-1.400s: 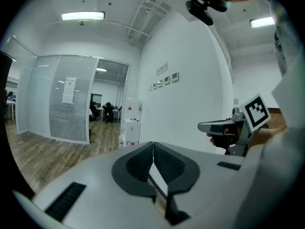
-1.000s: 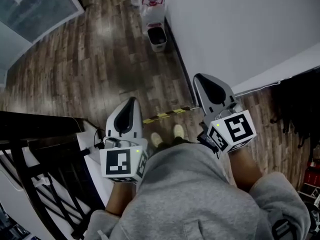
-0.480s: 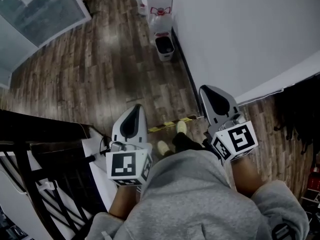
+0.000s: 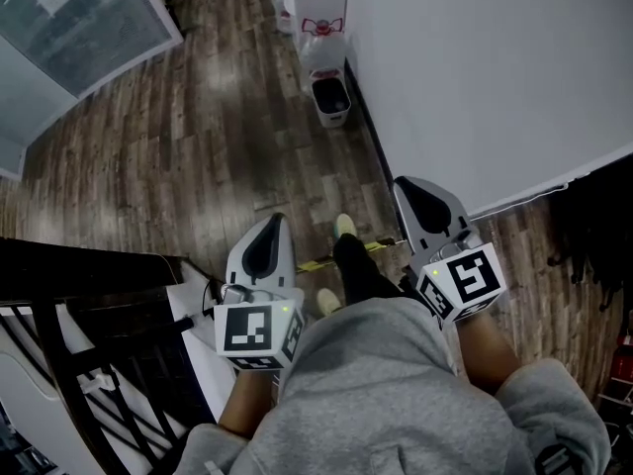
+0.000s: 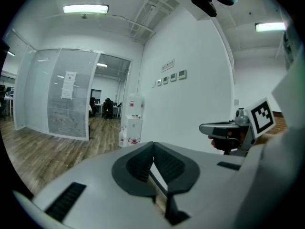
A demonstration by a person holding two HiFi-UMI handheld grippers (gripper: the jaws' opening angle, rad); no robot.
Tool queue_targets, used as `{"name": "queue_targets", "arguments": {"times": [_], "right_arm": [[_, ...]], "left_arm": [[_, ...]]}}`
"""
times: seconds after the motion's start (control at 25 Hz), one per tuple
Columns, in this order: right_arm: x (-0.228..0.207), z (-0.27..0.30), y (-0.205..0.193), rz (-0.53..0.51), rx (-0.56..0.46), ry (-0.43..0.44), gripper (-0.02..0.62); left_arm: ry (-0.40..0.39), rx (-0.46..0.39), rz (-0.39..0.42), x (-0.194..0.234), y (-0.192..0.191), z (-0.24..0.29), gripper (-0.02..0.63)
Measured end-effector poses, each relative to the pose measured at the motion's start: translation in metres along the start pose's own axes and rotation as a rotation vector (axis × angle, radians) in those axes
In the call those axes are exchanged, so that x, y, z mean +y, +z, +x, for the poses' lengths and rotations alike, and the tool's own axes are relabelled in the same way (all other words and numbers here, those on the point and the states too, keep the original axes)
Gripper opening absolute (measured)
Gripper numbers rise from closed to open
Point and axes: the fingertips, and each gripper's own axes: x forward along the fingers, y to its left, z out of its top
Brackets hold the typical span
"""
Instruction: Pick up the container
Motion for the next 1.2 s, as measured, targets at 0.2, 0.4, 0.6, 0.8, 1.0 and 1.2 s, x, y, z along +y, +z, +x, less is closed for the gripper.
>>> {"name": "queue_targets", "arguments": {"times": [0.2,0.4,0.6,0.8,1.0,1.2], "right_arm": [[-0.017,0.039,0.006,-0.049,0.0,0.006,0.028],[-0.047,0.082,0.009,-0.061,0.012,-0.003,0.028],[-0.088,0.129,0.015,-0.05,0.022,0.001,0.028],[-0.122,0.169,0.024,-0.046,0.028,0.005,0.028],[-0.145,0.196,0.03,-0.034,0.03,0.009,0.028],[-0.159,0.213,0.033,-0.026,0.031,0.019,0.028]], "left_arm": [[0.007,0.006,-0.007,0.018,0.01,0.037,0.015],[-0.003,0.017,-0.001,0.033,0.026,0.088,0.015],[-0.01,0.032,-0.003,0.043,0.046,0.149,0.015],[-0.011,0.051,0.005,0.051,0.062,0.199,0.015],[-0.001,0.063,0.01,0.06,0.072,0.233,0.015],[0.006,0.065,0.009,0.067,0.083,0.257,0.015]]}}
